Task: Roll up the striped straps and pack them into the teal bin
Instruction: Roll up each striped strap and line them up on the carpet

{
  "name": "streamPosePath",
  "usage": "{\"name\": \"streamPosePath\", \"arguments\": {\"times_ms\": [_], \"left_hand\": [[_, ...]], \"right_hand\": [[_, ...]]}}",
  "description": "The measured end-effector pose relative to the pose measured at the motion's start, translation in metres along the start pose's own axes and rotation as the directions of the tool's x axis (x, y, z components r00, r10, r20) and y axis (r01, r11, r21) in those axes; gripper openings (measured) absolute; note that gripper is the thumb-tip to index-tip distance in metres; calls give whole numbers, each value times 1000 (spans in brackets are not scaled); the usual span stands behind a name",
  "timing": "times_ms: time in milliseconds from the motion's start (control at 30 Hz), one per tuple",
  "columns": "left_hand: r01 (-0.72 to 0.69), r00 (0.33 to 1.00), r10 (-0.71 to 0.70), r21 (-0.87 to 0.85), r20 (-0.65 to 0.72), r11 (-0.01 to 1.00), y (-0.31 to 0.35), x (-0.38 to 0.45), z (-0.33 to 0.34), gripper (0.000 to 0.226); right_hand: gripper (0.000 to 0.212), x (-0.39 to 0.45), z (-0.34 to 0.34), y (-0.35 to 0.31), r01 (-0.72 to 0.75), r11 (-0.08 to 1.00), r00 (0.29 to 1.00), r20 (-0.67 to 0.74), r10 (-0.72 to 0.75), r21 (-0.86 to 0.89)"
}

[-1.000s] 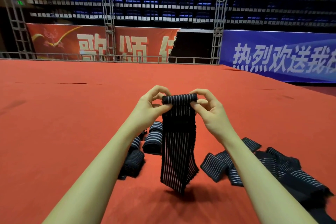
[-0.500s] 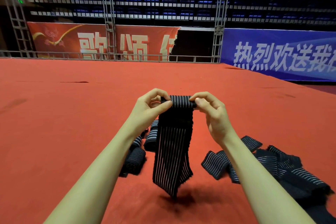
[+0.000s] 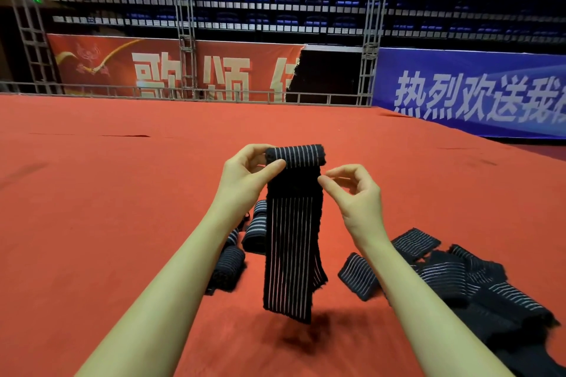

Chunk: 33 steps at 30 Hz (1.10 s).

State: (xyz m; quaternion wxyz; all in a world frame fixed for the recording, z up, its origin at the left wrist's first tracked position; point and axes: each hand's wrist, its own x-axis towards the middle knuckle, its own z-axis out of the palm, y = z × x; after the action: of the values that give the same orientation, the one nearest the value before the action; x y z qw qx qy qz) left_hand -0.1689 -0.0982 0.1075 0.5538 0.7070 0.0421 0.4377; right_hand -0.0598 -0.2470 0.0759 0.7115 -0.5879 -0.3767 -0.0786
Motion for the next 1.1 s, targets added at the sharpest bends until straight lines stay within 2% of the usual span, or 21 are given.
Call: {"name": "streamPosePath", "arguments": {"times_ms": [267,367,467,633,767,867,967,1100], "left_hand": [[-16,999,16,-6,-51,1000,2,1,1,17],[-23,998,22,-20,-58,1000,3,1,1,17],[-24,998,24,-14,-62,1000,4,0,2,18],[-57,998,60,85,-33,995,3,-1,-2,17],[-66,998,67,148,-2,987,-1,-1,-3,22],[-80,997,80,159,7,984,-5,-4,-3,25],[-47,998,45,84,32,995,-12,-8,-3,30],[-1,999,1,1,39,1000,-14,-20,0,30]], "right_hand": [[21,-10,8,8,-26,983,999,33,32,-180],[27,-10,17,6,-43,982,999,22,48,-184],[19,-10,20,8,-46,981,998,22,51,-187],[8,-11,16,9,15,979,999,52,-5,-201],[11,-8,12,6,13,984,997,78,1,-178],[19,-10,9,0,-102,994,986,124,108,-49],[19,-12,3,-5,-260,961,953,188,239,96],[31,-9,-4,-8,-353,928,906,291,306,123]]}}
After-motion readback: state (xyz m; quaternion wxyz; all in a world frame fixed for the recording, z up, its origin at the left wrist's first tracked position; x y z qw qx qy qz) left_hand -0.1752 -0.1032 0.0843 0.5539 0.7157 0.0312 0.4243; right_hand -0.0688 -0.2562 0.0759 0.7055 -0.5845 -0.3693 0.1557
